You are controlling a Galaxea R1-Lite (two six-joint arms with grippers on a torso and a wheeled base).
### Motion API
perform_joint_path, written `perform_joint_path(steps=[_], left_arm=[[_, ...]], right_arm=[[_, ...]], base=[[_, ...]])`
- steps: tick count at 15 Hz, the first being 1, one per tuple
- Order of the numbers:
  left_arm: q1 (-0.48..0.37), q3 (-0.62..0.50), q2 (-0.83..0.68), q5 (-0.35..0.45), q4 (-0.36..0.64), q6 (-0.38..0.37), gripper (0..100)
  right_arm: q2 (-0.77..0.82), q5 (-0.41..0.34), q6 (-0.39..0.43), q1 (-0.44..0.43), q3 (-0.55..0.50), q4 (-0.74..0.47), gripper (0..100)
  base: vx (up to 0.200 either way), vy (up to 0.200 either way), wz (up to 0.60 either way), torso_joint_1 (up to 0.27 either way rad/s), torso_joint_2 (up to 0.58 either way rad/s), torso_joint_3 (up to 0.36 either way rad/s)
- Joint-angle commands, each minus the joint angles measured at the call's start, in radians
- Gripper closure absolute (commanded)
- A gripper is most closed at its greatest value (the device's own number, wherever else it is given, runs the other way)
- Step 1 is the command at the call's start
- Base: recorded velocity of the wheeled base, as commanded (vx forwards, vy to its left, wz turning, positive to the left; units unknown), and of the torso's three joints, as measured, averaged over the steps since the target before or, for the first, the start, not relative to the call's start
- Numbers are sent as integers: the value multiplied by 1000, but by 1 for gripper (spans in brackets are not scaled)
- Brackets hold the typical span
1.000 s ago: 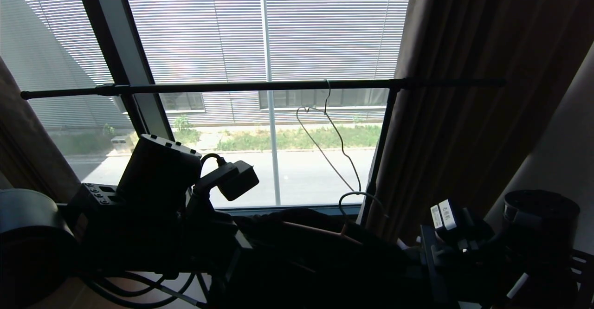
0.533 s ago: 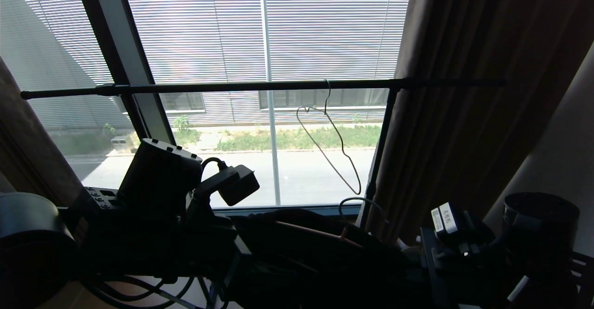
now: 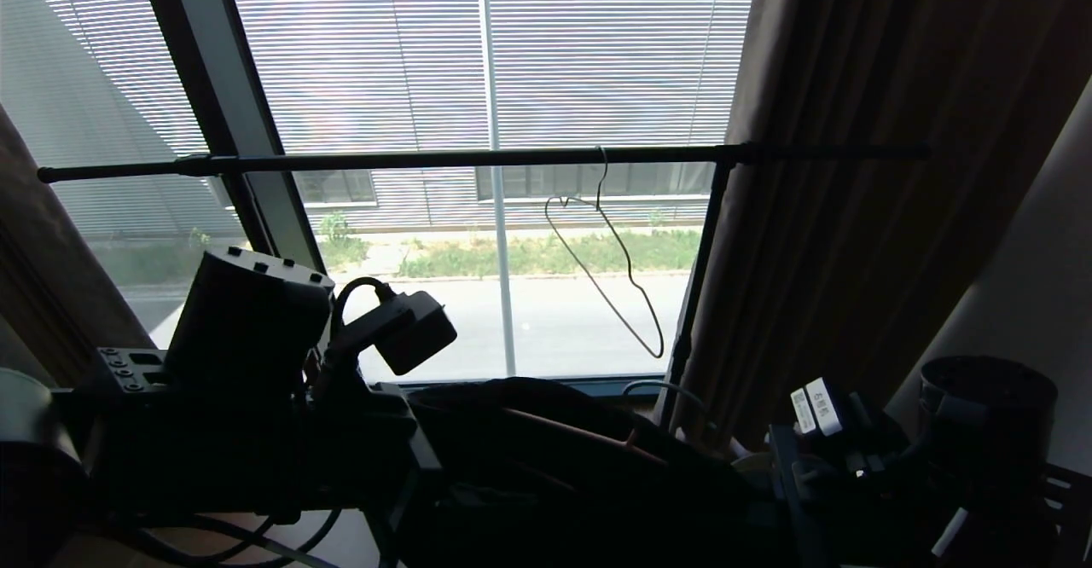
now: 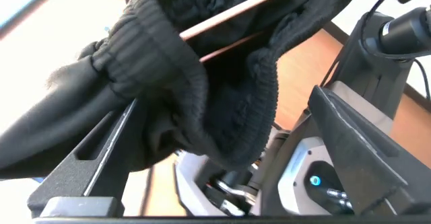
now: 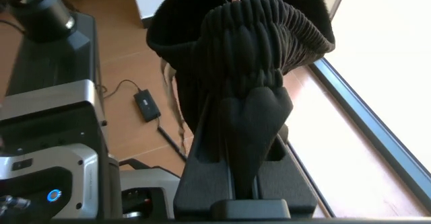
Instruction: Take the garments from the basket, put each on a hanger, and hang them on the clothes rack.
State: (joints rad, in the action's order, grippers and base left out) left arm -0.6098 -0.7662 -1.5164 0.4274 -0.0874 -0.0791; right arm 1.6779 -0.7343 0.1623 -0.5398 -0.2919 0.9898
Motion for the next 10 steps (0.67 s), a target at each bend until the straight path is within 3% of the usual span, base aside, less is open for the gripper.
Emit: perform_joint_path(steps=[1,5,10], left_arm=[[36,77,130,2,-32,-33,0],[45,133,217,2,-32,-37,0],[87,156,260,2,-28,-145,0]], right_arm=[[0,-53,3,15,8,0,100],[-3,-70,3,21,13,1,100],[-10,-103,3,27,23,17,100]], base=[[0,0,0,0,0,0],[0,0,0,0,0,0],[0,0,0,0,0,0]])
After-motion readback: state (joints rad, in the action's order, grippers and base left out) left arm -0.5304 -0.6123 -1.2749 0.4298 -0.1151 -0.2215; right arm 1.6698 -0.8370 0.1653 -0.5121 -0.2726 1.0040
